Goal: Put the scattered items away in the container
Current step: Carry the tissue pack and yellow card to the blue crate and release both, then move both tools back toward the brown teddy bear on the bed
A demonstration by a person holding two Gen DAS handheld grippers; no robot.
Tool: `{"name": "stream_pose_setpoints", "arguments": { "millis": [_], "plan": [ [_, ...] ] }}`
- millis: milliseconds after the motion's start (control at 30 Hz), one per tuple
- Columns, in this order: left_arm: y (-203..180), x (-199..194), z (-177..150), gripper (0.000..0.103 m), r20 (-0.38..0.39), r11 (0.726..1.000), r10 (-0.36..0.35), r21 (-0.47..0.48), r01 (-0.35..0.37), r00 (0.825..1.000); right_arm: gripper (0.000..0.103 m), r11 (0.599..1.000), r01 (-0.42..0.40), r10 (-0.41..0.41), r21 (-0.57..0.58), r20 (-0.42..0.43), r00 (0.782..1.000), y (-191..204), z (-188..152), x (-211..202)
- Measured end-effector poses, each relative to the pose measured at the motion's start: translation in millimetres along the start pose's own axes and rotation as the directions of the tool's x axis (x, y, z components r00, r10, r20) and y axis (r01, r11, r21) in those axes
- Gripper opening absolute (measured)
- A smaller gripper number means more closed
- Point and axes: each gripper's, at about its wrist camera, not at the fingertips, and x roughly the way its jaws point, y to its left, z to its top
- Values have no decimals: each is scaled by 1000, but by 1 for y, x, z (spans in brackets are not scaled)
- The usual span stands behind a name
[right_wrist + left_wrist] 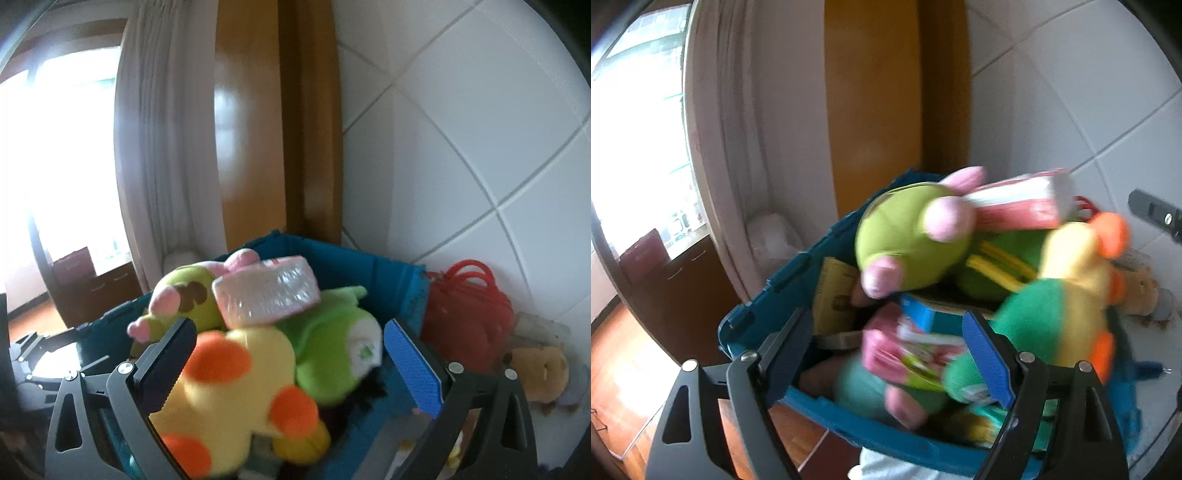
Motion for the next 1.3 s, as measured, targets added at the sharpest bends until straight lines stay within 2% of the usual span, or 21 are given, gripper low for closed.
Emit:
{"name": "stream_pose_setpoints", "arguments": {
  "millis": [333,667,833,1100,1233,1300],
  "plan": [
    [-81,-55,-17,83,48,995,-92,35,91,995,103,998,61,-61,3,-24,998,-47,-51,-74],
    [-210,-102,-45,83,54,985,-162,76,158,985,103,994,104,-102,28,-56,993,-136,-108,-152],
    [-274,-116,-63,83,25,973,-203,115,199,979,103,988,142,-138,60,-65,988,-194,-134,-195],
    [-342,-109,-78,83,-43,951,-247,183,251,968,103,963,228,-223,144,-45,974,-260,-159,-241],
    [-354,-88,-77,83,-72,941,-275,185,284,959,103,936,308,-316,173,22,948,-274,-159,-254],
    [-357,-72,-77,83,-94,939,-277,184,290,956,103,927,326,-326,187,-33,945,-283,-163,-239]
  ]
}}
